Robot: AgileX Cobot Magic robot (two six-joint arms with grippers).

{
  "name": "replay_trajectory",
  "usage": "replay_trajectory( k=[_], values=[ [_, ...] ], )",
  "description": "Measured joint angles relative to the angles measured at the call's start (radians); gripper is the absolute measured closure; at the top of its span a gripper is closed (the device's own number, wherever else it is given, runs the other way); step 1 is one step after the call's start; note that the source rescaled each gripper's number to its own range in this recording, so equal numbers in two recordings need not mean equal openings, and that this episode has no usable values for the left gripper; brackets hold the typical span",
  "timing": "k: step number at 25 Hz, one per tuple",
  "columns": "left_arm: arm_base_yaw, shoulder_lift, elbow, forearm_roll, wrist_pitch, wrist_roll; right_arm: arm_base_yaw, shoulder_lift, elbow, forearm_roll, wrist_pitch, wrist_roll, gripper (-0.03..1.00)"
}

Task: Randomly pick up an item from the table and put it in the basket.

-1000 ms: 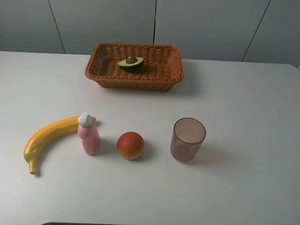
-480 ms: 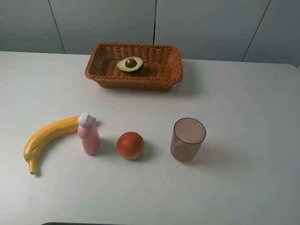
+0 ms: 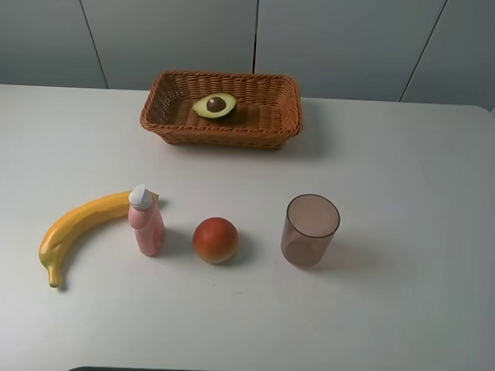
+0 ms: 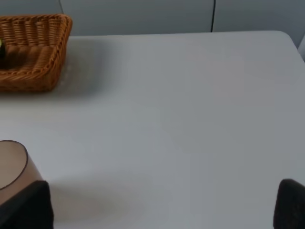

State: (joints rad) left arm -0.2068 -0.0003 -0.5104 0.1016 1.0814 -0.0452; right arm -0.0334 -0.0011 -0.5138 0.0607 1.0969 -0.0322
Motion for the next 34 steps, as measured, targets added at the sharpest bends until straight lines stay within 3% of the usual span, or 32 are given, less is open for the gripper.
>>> replay_trajectory(
  k=[34],
  values=[
    [0.0, 0.0, 0.0, 0.0, 0.0, 0.0, 0.0, 0.0, 0.0, 0.004, 0.0, -0.002, -0.03]
  ],
)
